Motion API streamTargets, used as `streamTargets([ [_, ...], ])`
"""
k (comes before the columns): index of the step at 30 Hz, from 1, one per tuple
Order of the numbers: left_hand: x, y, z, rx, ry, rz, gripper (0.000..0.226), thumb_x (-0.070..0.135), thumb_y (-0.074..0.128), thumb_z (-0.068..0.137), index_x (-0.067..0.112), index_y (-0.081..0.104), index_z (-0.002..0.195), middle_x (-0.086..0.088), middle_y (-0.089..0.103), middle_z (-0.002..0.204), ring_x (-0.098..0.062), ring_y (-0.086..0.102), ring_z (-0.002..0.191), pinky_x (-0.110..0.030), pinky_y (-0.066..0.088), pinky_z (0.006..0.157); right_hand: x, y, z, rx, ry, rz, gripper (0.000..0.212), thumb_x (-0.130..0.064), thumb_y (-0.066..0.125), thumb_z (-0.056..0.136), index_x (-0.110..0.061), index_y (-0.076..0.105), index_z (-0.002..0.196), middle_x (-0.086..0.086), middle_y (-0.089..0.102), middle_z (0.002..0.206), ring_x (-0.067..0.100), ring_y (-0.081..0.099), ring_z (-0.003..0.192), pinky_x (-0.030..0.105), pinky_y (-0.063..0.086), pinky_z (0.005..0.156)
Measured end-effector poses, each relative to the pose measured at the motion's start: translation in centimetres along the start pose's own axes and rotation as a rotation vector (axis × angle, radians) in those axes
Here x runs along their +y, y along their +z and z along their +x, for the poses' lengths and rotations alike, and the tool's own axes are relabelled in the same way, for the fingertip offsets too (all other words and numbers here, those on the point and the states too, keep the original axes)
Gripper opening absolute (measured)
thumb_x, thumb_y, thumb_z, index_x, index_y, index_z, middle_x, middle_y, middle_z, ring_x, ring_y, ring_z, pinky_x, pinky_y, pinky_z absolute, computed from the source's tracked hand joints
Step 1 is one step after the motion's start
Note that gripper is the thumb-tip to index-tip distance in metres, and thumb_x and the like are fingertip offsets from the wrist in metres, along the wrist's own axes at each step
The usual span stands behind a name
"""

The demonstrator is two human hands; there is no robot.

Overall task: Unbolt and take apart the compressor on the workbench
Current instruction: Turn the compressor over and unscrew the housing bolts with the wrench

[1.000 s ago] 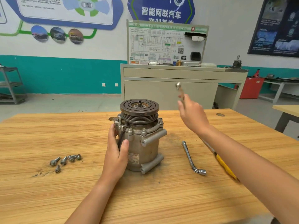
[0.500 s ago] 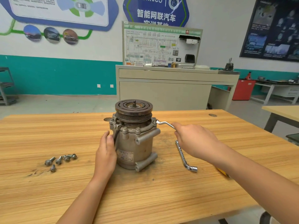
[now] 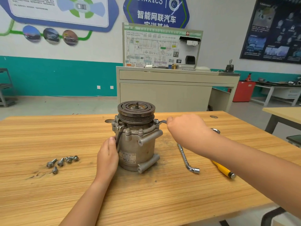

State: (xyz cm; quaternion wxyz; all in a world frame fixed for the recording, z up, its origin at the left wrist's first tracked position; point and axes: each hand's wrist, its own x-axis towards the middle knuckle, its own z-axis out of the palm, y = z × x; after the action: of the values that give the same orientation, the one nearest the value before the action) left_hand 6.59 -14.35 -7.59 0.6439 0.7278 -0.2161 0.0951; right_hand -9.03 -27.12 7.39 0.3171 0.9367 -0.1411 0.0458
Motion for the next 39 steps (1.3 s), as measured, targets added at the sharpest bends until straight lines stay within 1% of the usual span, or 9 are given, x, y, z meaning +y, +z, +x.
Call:
streamTargets([
  [6,0.1,-0.1,0.0,0.002,0.006,-0.019,0.037,0.024,0.03,0.102,0.007,0.062,0.114,0.007,0.054,0.103,-0.008,0.047,0.103,-0.013,0.027,0.076,2.4,2.3,1.1,0.044,-0.053,-0.065,0.032,-0.019,0.032,0.095,-0.014,0.045,0.124,-0.005,0.032,0.056,0.014,0.034,0.048,0.026,0.021,0.04],
  [11,0.1,-0.1,0.0,-0.008,-0.005,-0.041,0.032,0.026,0.03,0.102,0.029,0.059,0.089,0.021,0.052,0.087,-0.004,0.045,0.09,-0.007,0.031,0.068,4.8,5.6,4.9,0.127,-0.066,-0.071,0.028,-0.007,0.036,0.093,-0.014,0.047,0.118,-0.003,0.044,0.061,0.016,0.044,0.051,0.027,0.032,0.043],
  [14,-0.2,0.0,0.0,-0.015,-0.012,-0.044,0.038,0.03,0.027,0.102,0.019,0.064,0.107,0.008,0.059,0.102,-0.007,0.05,0.101,-0.018,0.033,0.082,3.5,7.1,7.4,0.4,-0.077,0.049,0.026,0.004,0.056,0.083,-0.006,0.06,0.107,0.009,0.067,0.095,0.026,0.065,0.081,0.035,0.055,0.065],
  [17,-0.3,0.0,0.3,-0.004,-0.016,-0.045,0.043,0.031,0.026,0.102,0.011,0.061,0.118,0.004,0.058,0.11,-0.008,0.05,0.105,-0.021,0.032,0.085,1.6,7.5,9.5,0.727,-0.13,0.265,0.027,0.009,0.078,0.061,0.0,0.072,0.086,0.014,0.07,0.1,0.028,0.069,0.084,0.044,0.056,0.071],
  [21,-0.2,-0.1,0.2,-0.001,-0.013,-0.058,0.044,0.029,0.026,0.103,0.008,0.059,0.122,0.006,0.055,0.112,-0.006,0.047,0.108,-0.018,0.03,0.088,1.4,7.0,10.0,0.779,-0.156,0.323,0.025,0.008,0.076,0.064,0.004,0.072,0.088,0.015,0.072,0.09,0.03,0.07,0.081,0.053,0.052,0.075],
  [24,-0.2,-0.2,0.2,-0.008,-0.01,-0.06,0.044,0.029,0.026,0.103,0.008,0.058,0.124,0.005,0.054,0.114,-0.005,0.045,0.109,-0.017,0.029,0.088,2.8,6.9,7.9,0.789,0.127,0.602,0.02,-0.003,0.057,0.088,0.003,0.064,0.106,0.018,0.07,0.086,0.032,0.067,0.079,0.043,0.05,0.076],
  [28,-0.3,-0.2,0.2,-0.019,-0.015,-0.045,0.045,0.03,0.025,0.103,0.009,0.059,0.122,0.005,0.054,0.113,-0.007,0.045,0.11,-0.021,0.03,0.089,4.7,5.5,4.0,0.567,0.366,0.849,0.029,-0.021,0.031,0.1,-0.007,0.044,0.122,0.004,0.05,0.063,0.03,0.052,0.062,0.035,0.036,0.054],
  [32,-0.1,-0.1,0.2,-0.006,-0.025,-0.042,0.043,0.03,0.028,0.103,0.009,0.061,0.12,0.006,0.054,0.11,-0.007,0.046,0.107,-0.021,0.03,0.087,4.5,4.3,0.1,0.214,0.245,0.566,0.022,-0.023,0.033,0.099,-0.014,0.047,0.113,-0.001,0.046,0.065,0.019,0.047,0.058,0.03,0.03,0.047],
  [39,-0.2,-0.1,0.0,-0.013,-0.003,-0.012,0.042,0.028,0.029,0.102,0.006,0.06,0.121,0.003,0.055,0.112,-0.009,0.046,0.107,-0.021,0.031,0.086,1.2,3.3,-0.8,0.084,0.146,0.329,0.037,-0.006,0.039,0.092,-0.016,0.042,0.127,-0.005,0.033,0.063,0.017,0.04,0.062,0.026,0.021,0.043],
])
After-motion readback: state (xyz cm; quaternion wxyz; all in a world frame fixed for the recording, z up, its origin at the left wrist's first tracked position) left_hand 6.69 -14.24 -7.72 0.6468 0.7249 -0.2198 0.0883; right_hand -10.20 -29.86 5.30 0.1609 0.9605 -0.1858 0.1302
